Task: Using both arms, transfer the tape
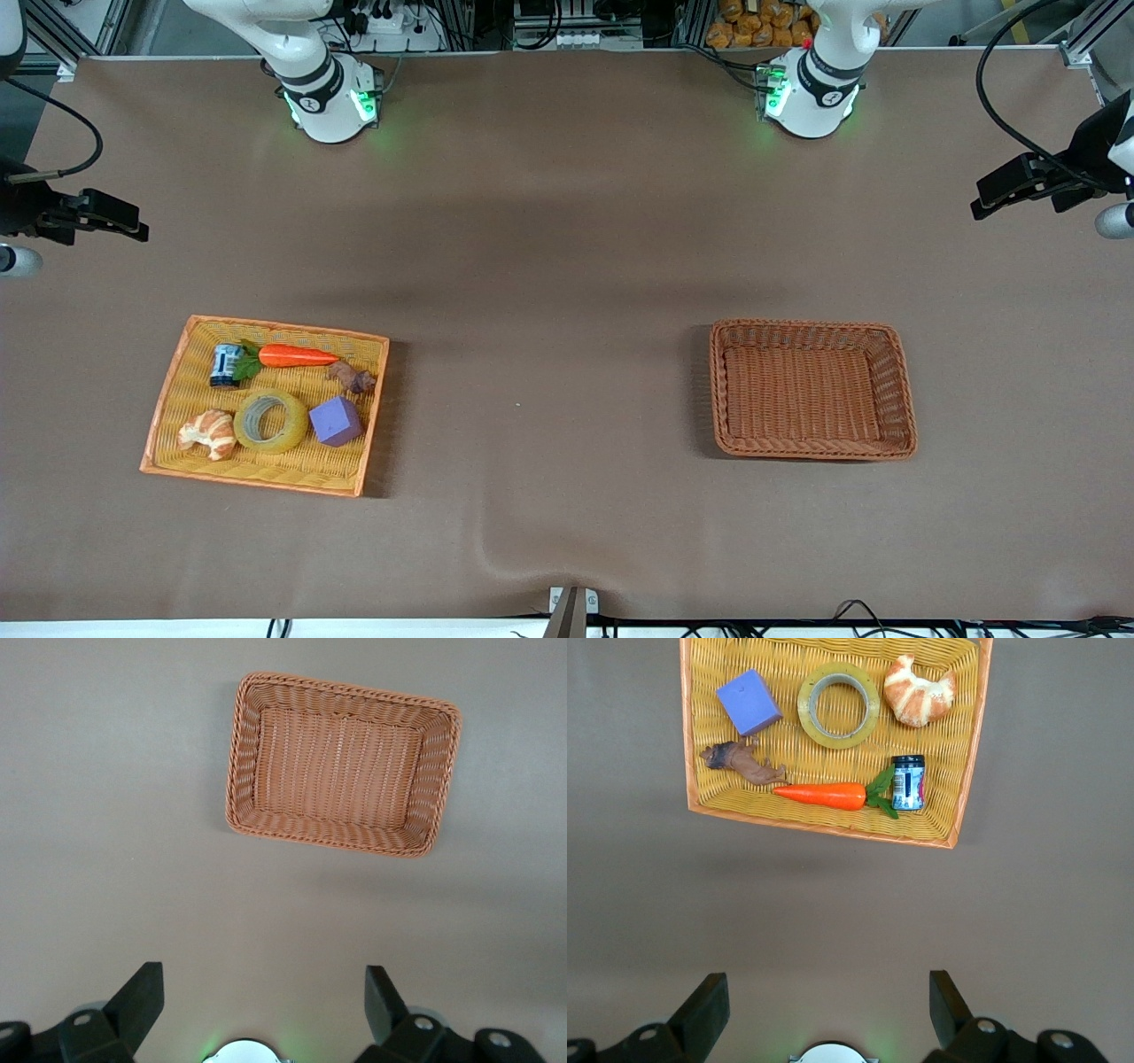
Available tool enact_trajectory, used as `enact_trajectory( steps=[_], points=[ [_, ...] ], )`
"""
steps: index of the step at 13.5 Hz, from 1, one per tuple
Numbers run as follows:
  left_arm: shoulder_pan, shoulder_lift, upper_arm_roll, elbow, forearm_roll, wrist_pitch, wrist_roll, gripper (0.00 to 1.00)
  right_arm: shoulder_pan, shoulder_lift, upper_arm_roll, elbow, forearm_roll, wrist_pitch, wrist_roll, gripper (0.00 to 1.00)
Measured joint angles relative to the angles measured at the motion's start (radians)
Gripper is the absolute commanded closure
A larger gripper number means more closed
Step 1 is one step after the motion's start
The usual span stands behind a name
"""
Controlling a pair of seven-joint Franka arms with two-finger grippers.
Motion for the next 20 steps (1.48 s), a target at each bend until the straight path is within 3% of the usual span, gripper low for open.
enact_trajectory(
  steps=[5, 8, 16, 20],
  points=[
    [0.0, 0.001, 0.0, 0.0, 0.0, 0.0, 0.0, 0.0, 0.0, 0.027, 0.0, -0.006, 0.0, -0.019, 0.0, 0.0],
    [0.0, 0.001, 0.0, 0.0, 0.0, 0.0, 0.0, 0.0, -0.001, 0.066, 0.0, -0.062, 0.0, 0.014, 0.0, 0.0],
    [0.001, 0.003, 0.002, 0.0, 0.0, 0.0, 0.0, 0.0, -0.01, 0.205, -0.001, -0.228, 0.001, 0.385, -0.003, 0.0],
    [0.001, 0.01, 0.002, 0.0, 0.0, 0.003, 0.0, 0.0, -0.018, 0.29, -0.003, -0.257, 0.002, 0.576, 0.011, 0.0]
  ],
)
